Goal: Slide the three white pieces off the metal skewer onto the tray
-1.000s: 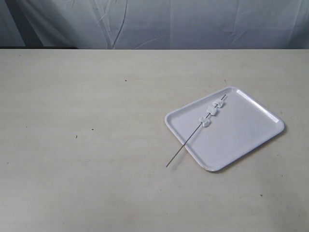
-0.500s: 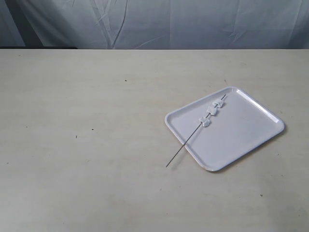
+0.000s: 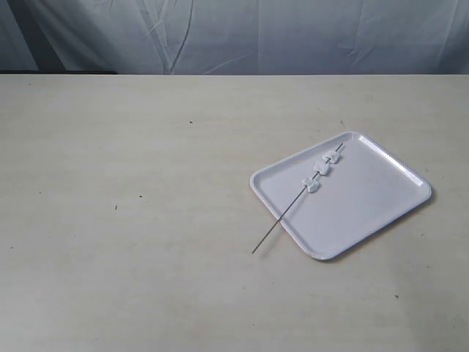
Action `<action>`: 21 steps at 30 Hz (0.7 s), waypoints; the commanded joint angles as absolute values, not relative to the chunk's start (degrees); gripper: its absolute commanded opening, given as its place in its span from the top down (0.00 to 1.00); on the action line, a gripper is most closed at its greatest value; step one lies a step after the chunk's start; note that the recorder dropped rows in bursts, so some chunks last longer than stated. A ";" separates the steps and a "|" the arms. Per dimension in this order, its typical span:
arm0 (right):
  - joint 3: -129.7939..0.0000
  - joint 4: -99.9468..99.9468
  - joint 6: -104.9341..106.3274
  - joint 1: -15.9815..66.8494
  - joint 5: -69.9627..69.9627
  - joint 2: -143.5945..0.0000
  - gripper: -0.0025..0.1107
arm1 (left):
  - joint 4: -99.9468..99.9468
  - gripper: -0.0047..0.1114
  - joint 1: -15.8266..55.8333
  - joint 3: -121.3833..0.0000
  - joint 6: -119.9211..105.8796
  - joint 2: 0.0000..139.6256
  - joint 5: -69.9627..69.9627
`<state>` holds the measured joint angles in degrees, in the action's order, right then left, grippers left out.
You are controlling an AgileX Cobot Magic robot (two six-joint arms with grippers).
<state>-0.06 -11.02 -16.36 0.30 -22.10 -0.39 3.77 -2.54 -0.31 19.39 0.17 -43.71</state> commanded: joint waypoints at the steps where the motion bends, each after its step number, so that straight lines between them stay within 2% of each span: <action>1: -3.82 -7.26 -19.34 0.07 -16.30 0.00 0.98 | 11.58 0.66 -2.15 -4.78 29.23 0.34 -34.50; 6: -15.12 -0.73 -19.34 0.07 -4.47 -3.92 0.98 | 32.70 0.70 -2.15 -17.83 34.75 10.10 -26.03; 9: -21.73 -0.73 -19.34 0.07 -2.51 -10.13 0.98 | 33.16 0.74 -2.15 -25.73 34.75 18.96 -22.48; 12: -29.10 -0.73 -19.34 0.07 1.92 -17.84 0.98 | 34.86 0.74 -0.36 -32.59 34.75 28.90 -22.38; 16: -41.01 -0.73 -19.34 0.17 12.58 -28.80 0.98 | 56.60 0.74 4.47 -41.26 51.56 44.32 -26.71; 21: -43.11 -0.73 -19.34 0.17 12.46 -34.15 0.98 | 60.98 0.74 4.68 -41.96 54.82 49.73 -37.67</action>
